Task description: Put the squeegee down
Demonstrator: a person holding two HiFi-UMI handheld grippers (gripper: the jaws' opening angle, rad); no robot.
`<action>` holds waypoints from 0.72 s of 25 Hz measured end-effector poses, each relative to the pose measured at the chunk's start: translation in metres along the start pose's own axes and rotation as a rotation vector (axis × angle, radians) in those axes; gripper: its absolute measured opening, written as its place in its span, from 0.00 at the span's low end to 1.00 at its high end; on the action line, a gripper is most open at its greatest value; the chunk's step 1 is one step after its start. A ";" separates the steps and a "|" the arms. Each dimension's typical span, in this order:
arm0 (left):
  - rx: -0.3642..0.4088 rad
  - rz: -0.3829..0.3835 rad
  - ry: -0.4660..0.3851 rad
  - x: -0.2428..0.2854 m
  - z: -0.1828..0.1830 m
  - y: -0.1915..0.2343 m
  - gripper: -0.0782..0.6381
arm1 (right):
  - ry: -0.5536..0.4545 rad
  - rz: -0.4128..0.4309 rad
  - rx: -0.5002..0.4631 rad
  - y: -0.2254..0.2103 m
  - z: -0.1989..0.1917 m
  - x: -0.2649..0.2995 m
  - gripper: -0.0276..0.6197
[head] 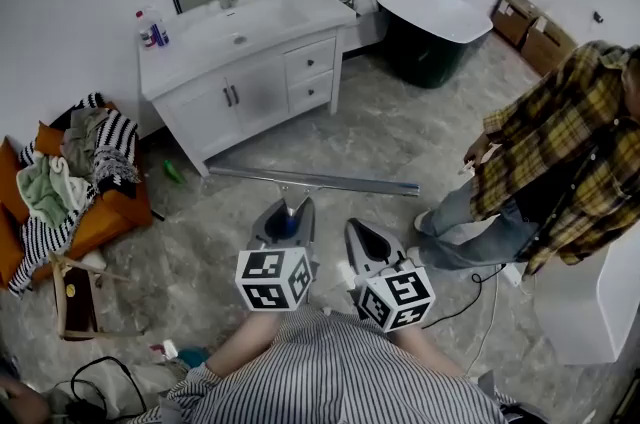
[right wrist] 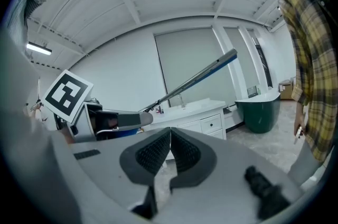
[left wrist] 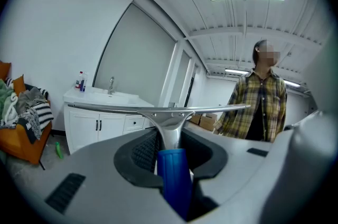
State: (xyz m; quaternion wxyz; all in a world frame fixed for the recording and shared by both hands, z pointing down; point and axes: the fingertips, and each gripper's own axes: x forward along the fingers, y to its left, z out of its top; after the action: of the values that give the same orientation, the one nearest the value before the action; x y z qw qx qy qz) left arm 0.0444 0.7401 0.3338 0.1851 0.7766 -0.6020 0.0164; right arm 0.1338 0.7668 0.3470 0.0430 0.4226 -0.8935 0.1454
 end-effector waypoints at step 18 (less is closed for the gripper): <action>-0.031 0.028 0.005 0.096 0.026 0.077 0.27 | 0.021 0.020 0.005 -0.036 0.018 0.121 0.07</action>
State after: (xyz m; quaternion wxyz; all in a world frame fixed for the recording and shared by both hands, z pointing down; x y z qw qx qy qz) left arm -0.0068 0.6272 0.3542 0.1982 0.7651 -0.6125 0.0117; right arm 0.0849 0.6500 0.3624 0.0498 0.4123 -0.8968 0.1526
